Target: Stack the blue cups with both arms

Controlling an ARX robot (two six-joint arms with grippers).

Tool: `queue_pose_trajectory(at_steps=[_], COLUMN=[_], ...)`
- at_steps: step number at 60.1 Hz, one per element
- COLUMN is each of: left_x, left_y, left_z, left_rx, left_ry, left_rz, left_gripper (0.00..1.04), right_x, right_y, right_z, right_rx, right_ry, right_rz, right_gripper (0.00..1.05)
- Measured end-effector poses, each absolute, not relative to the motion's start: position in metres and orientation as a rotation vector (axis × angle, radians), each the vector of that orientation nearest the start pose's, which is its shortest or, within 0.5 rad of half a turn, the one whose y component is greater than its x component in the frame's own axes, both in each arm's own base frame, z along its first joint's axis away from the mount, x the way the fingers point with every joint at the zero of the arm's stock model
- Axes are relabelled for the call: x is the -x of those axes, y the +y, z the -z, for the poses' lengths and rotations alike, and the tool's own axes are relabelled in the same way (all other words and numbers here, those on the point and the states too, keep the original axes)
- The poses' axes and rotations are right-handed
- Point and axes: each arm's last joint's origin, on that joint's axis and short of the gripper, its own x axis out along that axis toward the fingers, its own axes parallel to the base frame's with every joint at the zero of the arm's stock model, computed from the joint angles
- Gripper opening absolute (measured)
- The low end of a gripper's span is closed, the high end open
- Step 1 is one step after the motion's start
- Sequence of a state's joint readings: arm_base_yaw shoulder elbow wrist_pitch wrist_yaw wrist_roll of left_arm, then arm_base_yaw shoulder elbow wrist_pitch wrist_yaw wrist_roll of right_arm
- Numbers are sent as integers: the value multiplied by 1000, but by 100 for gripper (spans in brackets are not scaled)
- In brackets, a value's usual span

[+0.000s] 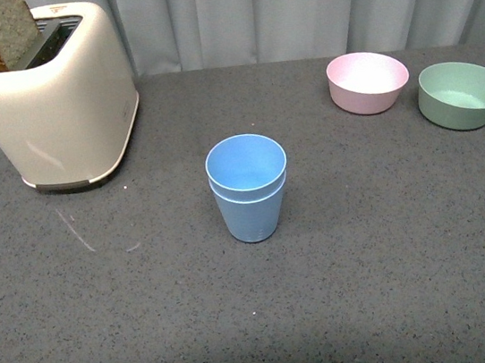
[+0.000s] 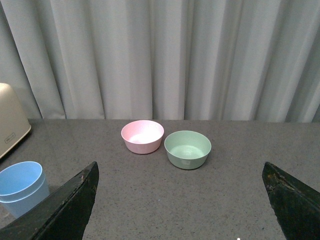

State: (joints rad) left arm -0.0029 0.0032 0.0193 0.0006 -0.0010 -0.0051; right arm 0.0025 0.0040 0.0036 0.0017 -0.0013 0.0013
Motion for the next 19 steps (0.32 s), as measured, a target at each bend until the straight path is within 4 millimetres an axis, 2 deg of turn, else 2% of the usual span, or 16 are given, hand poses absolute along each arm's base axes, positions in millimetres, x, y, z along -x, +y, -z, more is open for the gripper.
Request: queue_pose_trajectory(at_steps=[19], left_x=[-97], left_y=[0], left_z=[-170], left_rx=[5], left_ry=[-17], left_rz=[2], left_gripper=[98], right_x=[-98], right_y=[0], right_z=[-165], right_rx=[-1], right_ry=[-1], right_rz=[-4], right_gripper=[95])
